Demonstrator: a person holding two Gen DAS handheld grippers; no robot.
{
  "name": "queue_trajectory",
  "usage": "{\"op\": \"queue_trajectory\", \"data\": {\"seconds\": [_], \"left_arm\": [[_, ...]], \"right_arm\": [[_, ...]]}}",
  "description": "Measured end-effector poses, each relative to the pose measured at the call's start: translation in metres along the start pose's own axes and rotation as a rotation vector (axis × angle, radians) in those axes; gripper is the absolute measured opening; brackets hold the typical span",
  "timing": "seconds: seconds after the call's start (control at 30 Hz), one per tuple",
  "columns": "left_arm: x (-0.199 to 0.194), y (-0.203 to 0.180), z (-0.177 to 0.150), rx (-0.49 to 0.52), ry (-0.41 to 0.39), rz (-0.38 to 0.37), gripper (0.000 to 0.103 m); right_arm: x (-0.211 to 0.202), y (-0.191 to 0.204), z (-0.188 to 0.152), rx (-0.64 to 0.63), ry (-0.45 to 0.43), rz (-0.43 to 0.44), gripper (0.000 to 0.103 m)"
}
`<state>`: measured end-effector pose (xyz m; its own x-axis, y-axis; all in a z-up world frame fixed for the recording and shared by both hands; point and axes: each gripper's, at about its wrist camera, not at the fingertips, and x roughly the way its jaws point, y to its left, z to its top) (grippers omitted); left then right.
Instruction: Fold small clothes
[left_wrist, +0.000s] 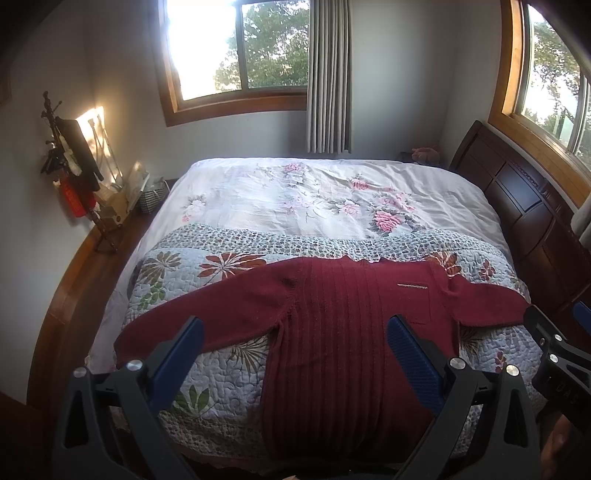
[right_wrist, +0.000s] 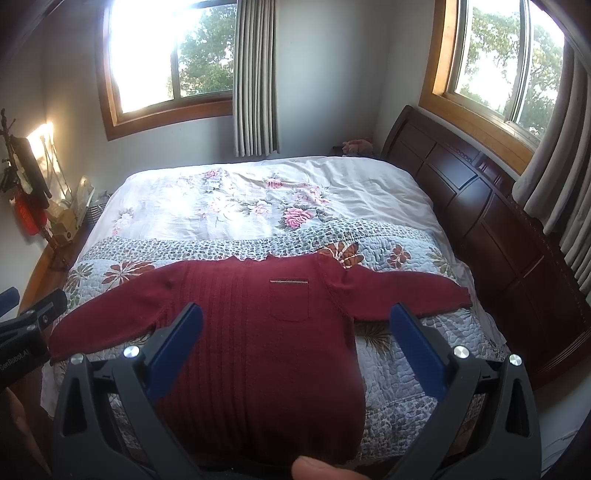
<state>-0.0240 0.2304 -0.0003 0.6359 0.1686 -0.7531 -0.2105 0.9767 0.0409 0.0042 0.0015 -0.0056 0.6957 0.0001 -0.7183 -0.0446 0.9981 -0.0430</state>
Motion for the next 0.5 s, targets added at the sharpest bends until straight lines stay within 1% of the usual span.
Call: {"op": "queue_trajectory", "data": {"seconds": [0.5], "left_arm": [[0.0002, 0.0005, 0.0033, 0.001, -0.002, 0.002, 0.099]], "right_arm": [[0.0014, -0.0021, 0.0015, 0.004, -0.001, -0.002, 0.100]]}}
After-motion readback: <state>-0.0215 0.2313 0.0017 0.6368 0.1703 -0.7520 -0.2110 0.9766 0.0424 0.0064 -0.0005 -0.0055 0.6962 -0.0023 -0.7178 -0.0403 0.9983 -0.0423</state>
